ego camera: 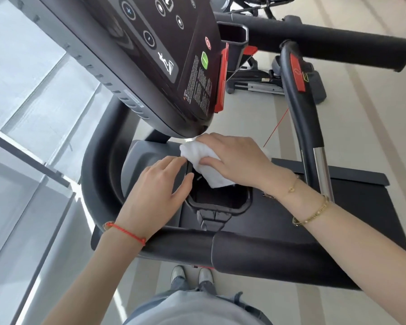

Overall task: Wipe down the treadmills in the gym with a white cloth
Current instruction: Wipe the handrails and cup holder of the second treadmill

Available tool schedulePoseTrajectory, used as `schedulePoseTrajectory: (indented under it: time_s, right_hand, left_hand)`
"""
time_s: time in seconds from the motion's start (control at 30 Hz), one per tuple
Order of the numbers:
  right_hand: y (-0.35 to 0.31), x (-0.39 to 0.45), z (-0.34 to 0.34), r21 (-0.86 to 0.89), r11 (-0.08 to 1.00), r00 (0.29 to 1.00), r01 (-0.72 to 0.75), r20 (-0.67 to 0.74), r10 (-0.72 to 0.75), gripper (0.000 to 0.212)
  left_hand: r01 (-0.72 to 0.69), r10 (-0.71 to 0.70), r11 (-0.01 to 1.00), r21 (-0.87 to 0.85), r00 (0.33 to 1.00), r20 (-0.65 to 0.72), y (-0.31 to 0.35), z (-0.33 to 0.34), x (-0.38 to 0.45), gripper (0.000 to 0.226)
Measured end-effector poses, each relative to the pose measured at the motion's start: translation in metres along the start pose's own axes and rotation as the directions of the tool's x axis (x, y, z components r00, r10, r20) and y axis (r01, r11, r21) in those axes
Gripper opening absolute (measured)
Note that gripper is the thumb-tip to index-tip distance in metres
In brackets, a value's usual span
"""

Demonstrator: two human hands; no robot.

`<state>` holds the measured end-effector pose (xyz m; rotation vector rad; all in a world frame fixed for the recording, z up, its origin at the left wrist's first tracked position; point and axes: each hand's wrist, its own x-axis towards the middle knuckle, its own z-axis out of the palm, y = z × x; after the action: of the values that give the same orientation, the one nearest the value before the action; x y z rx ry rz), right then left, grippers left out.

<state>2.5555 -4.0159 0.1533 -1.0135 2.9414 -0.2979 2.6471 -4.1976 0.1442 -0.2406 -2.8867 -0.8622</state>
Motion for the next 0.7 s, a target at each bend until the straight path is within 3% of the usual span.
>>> schedulePoseTrajectory:
  time_s: [0.1, 0.23, 0.47, 0.6, 0.7]
  right_hand:
    - [0.009, -0.022, 0.000, 0.090, 0.988, 0.988, -0.129, -0.071, 0.135, 0.036]
    - [0.006, -0.061, 0.011, 0.374, 0.843, 0.896, -0.386, -0.064, 0.438, 0.040]
    - [-0.002, -0.043, 0.002, 0.425, 0.774, 0.865, -0.470, 0.046, 0.500, 0.041]
    - [-0.039, -0.085, 0.012, 0.529, 0.659, 0.794, -0.534, 0.047, 0.606, 0.066]
    - [-0.042, -0.090, 0.013, 0.546, 0.626, 0.776, -0.557, 0.073, 0.627, 0.069]
  left_hand:
    - [-0.011, 0.011, 1.000, 0.002, 1.000, -0.010, 0.000, 0.000, 0.000, 0.038]
    - [-0.027, 0.027, 0.999, -0.019, 1.000, -0.002, 0.000, -0.002, -0.001, 0.042]
    - [-0.033, 0.032, 0.999, -0.029, 0.999, -0.011, -0.001, -0.001, 0.000, 0.044]
    - [-0.062, 0.061, 0.997, -0.040, 0.998, -0.021, 0.000, -0.001, 0.000, 0.045]
    - [-0.076, 0.076, 0.996, -0.049, 0.997, -0.007, -0.001, 0.000, 0.001, 0.047]
